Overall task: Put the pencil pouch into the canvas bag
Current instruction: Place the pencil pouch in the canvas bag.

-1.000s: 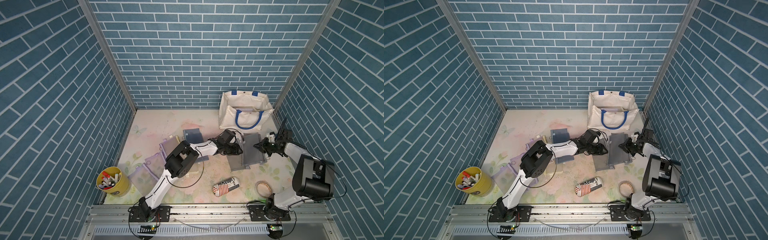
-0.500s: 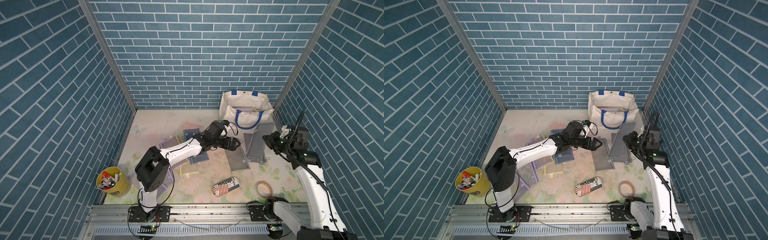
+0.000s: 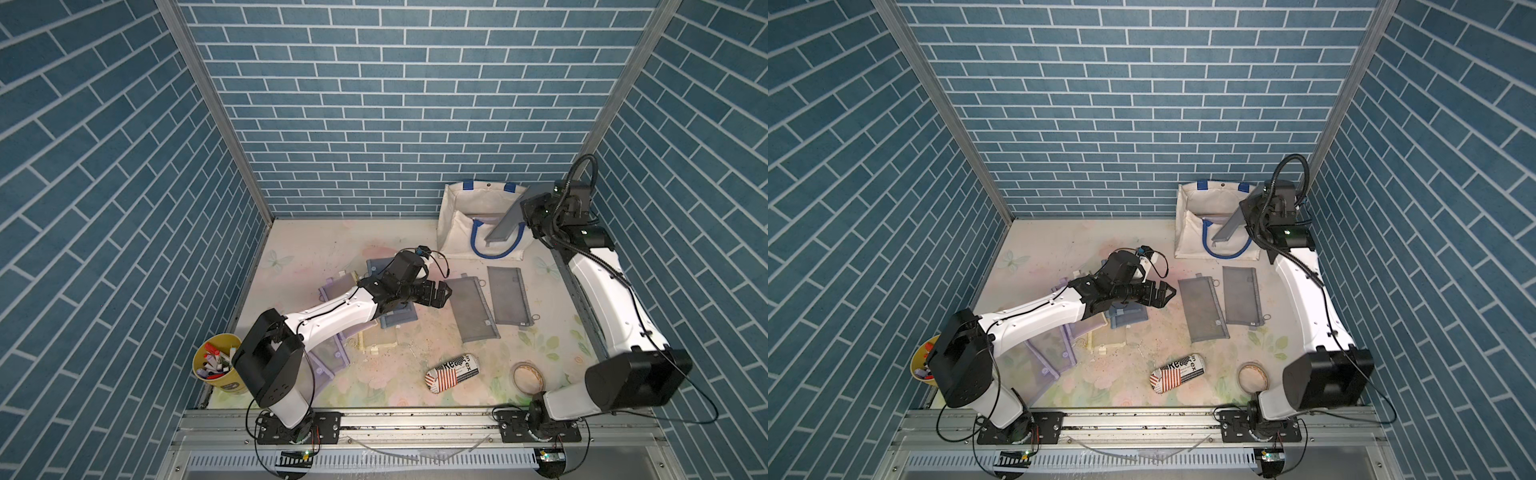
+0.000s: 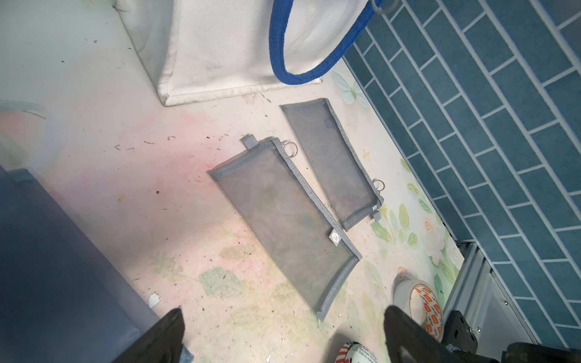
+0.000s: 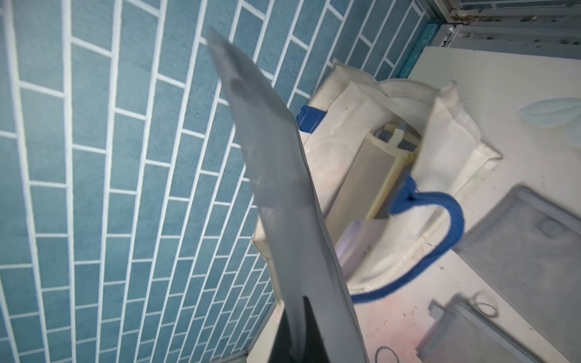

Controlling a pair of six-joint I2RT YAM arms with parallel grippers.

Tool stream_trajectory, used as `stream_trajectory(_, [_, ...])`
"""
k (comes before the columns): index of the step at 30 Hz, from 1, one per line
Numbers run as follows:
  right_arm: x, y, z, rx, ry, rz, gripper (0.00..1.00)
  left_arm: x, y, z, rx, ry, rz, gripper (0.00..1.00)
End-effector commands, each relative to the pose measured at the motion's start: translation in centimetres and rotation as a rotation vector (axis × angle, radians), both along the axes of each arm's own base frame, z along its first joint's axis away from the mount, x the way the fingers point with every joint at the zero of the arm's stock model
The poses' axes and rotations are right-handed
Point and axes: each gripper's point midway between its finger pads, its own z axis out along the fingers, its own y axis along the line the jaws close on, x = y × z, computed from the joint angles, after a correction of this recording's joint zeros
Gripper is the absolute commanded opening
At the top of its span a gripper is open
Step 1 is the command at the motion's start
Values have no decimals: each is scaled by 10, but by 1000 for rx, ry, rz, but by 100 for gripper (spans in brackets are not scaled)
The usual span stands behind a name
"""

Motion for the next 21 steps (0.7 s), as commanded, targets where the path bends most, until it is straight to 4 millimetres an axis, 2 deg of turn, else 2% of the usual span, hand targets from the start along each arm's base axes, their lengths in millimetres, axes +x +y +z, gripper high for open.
stream_trajectory(1, [32, -7, 48, 75, -161, -115, 0, 0, 14, 4, 22, -38, 22, 99])
stream_trajectory(5, [68, -6, 52, 127, -243, -155, 0, -1, 25, 6, 36, -50, 53, 99])
stream_trajectory(10, [93, -2, 34, 126, -248, -218, 0, -2, 36, 8, 42, -63, 84, 99])
stream_trajectory(16, [108, 4, 7, 104, -206, -268, 0, 0, 40, 9, 45, -68, 94, 99])
stream_trajectory(21, [106, 13, -19, 74, -132, -302, 0, 2, 37, 13, 36, -75, 89, 99])
